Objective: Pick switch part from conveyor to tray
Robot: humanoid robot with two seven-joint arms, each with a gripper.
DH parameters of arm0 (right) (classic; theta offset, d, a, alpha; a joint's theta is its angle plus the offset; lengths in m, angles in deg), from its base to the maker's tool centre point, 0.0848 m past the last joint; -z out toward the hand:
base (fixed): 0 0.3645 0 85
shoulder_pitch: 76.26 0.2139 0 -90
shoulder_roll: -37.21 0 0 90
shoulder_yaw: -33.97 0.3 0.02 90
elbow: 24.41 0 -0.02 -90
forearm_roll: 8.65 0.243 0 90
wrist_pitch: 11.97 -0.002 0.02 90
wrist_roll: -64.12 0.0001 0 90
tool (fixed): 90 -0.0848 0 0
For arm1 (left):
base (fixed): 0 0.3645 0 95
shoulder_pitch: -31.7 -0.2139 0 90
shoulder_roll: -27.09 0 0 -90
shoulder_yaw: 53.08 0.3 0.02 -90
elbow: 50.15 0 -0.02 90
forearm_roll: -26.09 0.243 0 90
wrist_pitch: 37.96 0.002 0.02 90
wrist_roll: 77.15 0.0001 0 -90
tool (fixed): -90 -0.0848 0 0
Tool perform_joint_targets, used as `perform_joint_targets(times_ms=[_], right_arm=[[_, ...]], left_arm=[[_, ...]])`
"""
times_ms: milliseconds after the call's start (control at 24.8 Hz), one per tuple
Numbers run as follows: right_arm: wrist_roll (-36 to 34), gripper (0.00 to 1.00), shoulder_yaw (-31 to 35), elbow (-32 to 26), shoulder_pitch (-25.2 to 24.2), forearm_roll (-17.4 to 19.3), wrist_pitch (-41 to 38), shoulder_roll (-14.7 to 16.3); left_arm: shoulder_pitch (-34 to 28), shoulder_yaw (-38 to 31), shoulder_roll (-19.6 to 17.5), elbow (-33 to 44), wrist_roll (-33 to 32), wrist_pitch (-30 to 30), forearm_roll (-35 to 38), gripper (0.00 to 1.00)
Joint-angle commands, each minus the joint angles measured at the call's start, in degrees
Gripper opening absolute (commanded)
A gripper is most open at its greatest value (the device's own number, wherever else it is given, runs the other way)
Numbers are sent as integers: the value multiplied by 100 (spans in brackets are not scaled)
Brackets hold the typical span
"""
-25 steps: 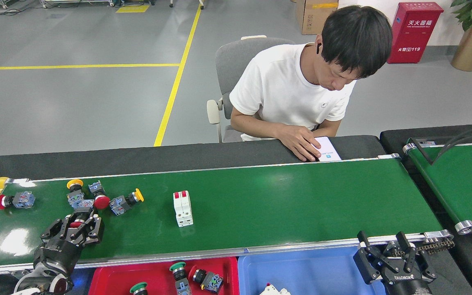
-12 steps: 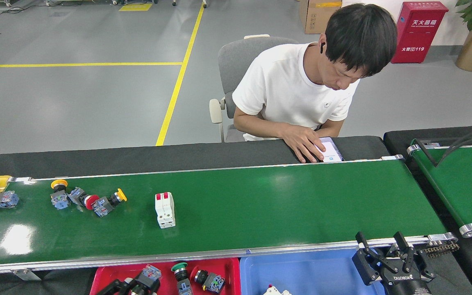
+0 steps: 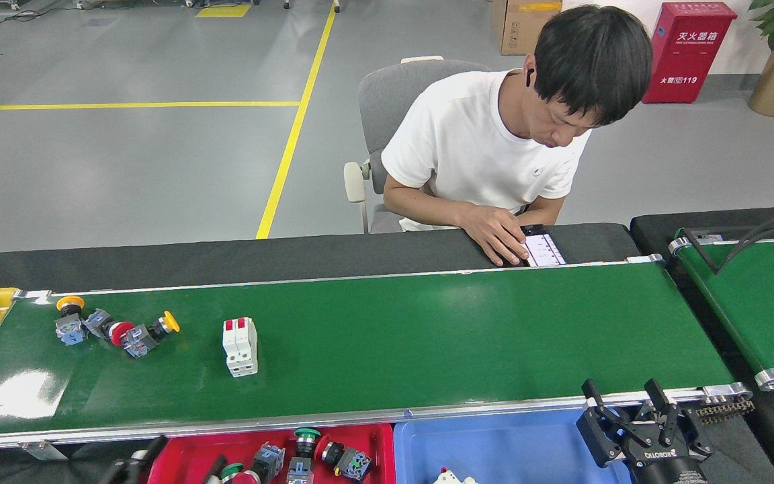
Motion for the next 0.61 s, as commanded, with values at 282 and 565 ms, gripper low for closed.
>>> perform_joint_targets(times_ms=[282,565], right_arm=[[-17,97,-12,-71,83,-3,-59,30],[-17,97,-214,-79,91,-3,-147,21]], left_arm=[[1946,-376,-583,-1892,-243,499,879,100],[3334,-165,-1057,-3764,-76,534,1213,100]])
